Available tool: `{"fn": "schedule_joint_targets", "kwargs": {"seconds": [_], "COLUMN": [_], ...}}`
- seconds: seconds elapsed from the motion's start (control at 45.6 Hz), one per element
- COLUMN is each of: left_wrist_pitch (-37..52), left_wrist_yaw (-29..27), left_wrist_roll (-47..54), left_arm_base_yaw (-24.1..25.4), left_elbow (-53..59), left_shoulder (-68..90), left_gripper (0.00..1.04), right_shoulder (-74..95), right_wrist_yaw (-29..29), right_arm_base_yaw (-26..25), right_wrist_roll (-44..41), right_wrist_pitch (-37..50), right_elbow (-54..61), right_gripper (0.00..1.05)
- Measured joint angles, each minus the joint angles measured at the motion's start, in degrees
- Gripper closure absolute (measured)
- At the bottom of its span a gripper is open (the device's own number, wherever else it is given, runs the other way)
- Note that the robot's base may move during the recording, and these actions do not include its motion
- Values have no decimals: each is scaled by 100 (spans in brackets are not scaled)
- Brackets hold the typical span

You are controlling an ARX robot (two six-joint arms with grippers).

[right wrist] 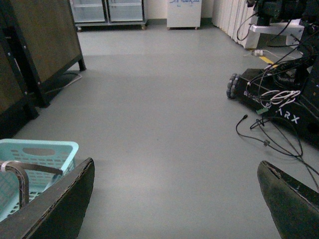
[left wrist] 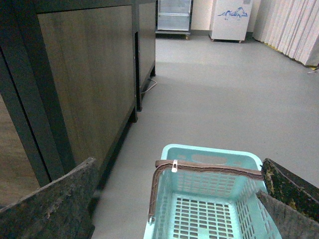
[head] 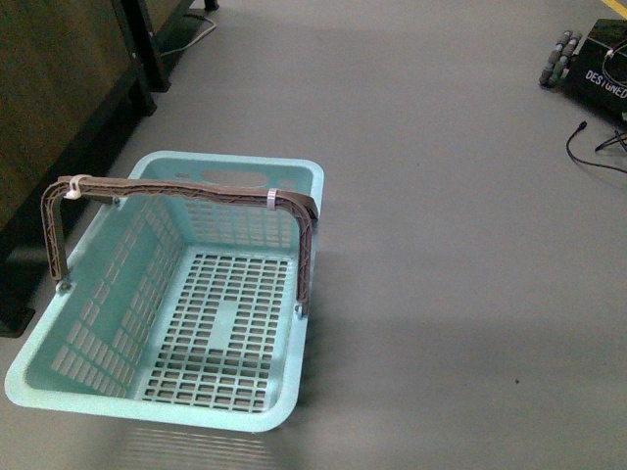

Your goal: Pick lemon and mango into basket

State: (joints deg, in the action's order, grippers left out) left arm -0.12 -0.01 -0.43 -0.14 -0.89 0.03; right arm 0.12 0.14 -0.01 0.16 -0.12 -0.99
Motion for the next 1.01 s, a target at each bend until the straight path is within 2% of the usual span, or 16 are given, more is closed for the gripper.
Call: {"fn": "schedule_joint_targets", "kwargs": {"seconds": [0.921,0.943,1.009], "left_wrist_pitch": [0,-7,-387], "left_wrist_yaw": [0,-31,-1021], "left_wrist_roll": [0,-17,-614], "left_arm_base_yaw": [0,-4,-317], "left_elbow": [0,-2,-131], "left_shoulder": [0,4,472], "left_gripper": [7,7,7], "right_shoulder": [0,0,0], "right_wrist_yaw": [0,2,2], "right_arm_base_yaw": [0,0,0], "right_wrist_roll": [0,0,0], "right_wrist_pitch": [0,0,0], "right_elbow": [0,0,0], "right_gripper": [9,9,9]}}
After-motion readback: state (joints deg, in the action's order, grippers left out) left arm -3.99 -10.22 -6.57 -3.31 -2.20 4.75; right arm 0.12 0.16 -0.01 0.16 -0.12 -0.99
